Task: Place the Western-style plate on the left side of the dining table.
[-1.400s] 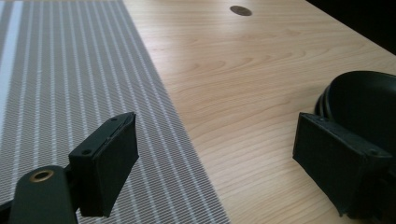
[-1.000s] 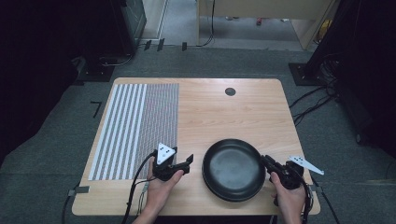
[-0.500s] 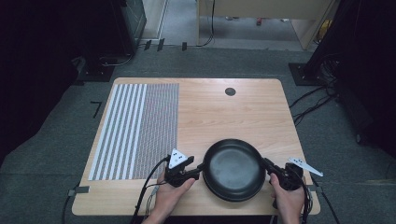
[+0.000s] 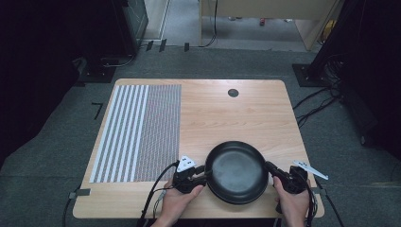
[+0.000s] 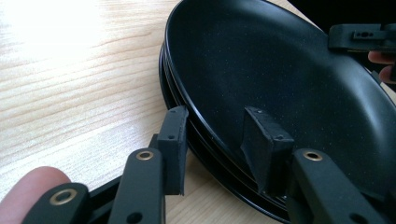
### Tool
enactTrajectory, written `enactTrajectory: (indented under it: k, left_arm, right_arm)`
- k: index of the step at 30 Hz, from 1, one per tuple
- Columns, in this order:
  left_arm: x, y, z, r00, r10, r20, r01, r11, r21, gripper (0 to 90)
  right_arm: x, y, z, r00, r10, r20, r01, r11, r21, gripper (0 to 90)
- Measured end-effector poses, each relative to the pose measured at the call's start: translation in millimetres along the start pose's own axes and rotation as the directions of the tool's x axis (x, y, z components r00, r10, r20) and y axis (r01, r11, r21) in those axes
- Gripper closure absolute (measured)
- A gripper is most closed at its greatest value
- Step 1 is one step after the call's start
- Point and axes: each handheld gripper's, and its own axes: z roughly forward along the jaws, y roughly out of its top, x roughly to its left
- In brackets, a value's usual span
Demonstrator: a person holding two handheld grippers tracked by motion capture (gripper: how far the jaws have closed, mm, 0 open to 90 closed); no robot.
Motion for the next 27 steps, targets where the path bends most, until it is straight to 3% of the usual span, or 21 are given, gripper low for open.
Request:
enactTrajectory:
  k: [7, 13, 19, 27]
  left_arm:
    - [3.9, 2.5, -0.7, 0.9991, -0.036, 0.023, 0.036, 0.9992, 0.021, 64.4]
    - [7.6, 5.0, -2.2, 0.9976, -0.058, 0.039, 0.056, 0.9979, 0.032, 65.3]
    - [8.1, 7.2, -4.5, 0.998, -0.052, 0.036, 0.051, 0.998, 0.038, 65.5]
    - [8.9, 9.7, -8.3, 0.9985, -0.051, 0.017, 0.051, 0.998, 0.037, 66.2]
  right_arm:
    - [-1.3, -0.4, 0.1, 0.9989, 0.044, -0.016, -0.043, 0.999, 0.004, 85.9]
    - [-0.7, -1.6, 1.0, 0.9987, 0.046, -0.021, -0.046, 0.9989, 0.001, 85.9]
    - [-1.2, -3.4, 2.2, 0.9969, 0.069, -0.037, -0.069, 0.9976, 0.005, 85.9]
    - [1.4, -5.3, 4.7, 0.9974, 0.058, -0.044, -0.057, 0.9982, 0.015, 85.2]
